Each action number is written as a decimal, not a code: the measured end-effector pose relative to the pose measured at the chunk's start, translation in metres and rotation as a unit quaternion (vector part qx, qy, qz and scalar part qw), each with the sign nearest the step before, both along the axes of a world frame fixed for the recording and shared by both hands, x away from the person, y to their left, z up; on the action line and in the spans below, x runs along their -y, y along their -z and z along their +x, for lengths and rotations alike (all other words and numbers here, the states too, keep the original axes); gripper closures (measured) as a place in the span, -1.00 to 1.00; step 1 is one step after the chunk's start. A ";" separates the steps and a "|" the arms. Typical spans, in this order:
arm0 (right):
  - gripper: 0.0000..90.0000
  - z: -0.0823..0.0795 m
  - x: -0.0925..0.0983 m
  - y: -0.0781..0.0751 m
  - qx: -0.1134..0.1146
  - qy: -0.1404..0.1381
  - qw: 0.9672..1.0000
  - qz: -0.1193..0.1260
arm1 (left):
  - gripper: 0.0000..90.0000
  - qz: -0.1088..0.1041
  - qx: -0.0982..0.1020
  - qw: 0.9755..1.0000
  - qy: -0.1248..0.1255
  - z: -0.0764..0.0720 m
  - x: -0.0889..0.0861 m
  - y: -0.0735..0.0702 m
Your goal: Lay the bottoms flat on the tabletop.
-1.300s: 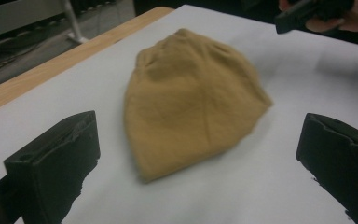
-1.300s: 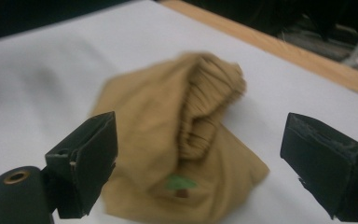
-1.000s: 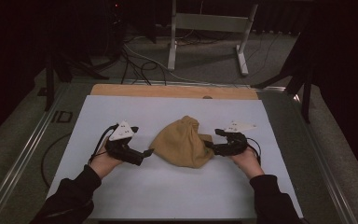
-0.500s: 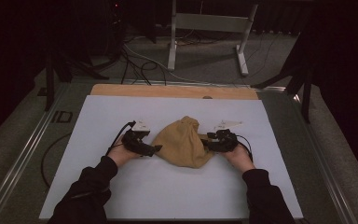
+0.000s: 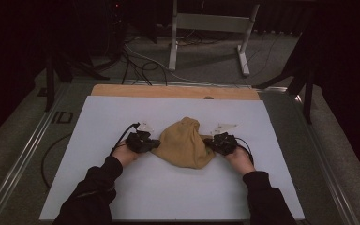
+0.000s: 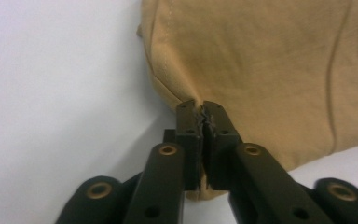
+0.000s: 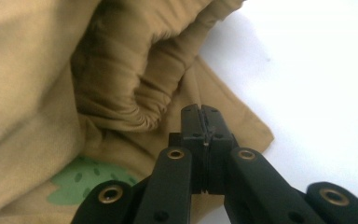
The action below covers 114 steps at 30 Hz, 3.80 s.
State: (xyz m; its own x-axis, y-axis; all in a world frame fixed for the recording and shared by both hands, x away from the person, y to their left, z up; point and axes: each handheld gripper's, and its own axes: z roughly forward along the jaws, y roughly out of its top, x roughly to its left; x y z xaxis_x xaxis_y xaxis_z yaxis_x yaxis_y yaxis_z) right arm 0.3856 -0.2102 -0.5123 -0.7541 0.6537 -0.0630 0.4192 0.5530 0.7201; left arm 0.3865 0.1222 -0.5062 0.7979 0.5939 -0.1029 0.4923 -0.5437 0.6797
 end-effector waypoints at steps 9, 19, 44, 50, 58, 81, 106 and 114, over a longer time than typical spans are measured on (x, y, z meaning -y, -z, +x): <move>1.00 -0.006 0.007 -0.014 0.011 0.001 1.000 0.014 | 0.96 -0.009 0.031 0.999 -0.005 -0.013 -0.014 -0.025; 1.00 -0.031 0.026 -0.043 0.022 0.031 0.998 0.043 | 0.97 -0.005 0.059 0.998 -0.025 -0.036 -0.050 -0.052; 1.00 -0.155 0.035 -0.035 -0.026 0.056 0.997 0.047 | 0.94 0.016 0.021 1.000 0.002 -0.138 -0.066 -0.016; 0.97 -0.162 0.034 -0.029 -0.033 0.051 0.997 0.038 | 0.97 0.028 0.015 0.999 -0.022 -0.142 -0.083 -0.011; 0.17 -0.150 0.028 -0.055 0.002 0.026 0.996 0.084 | 0.09 -0.006 0.034 0.999 -0.042 -0.130 -0.085 -0.027; 0.85 -0.061 -0.021 -0.014 -0.035 -0.001 0.999 0.019 | 0.07 0.011 -0.036 0.999 -0.024 -0.054 -0.028 0.000; 0.91 -0.070 0.001 -0.042 0.035 0.007 0.997 0.064 | 0.98 -0.017 0.064 0.997 -0.031 -0.062 -0.021 -0.033; 0.91 -0.038 0.003 -0.063 0.054 0.038 0.994 0.088 | 0.97 -0.044 0.108 0.992 -0.057 -0.045 -0.022 -0.072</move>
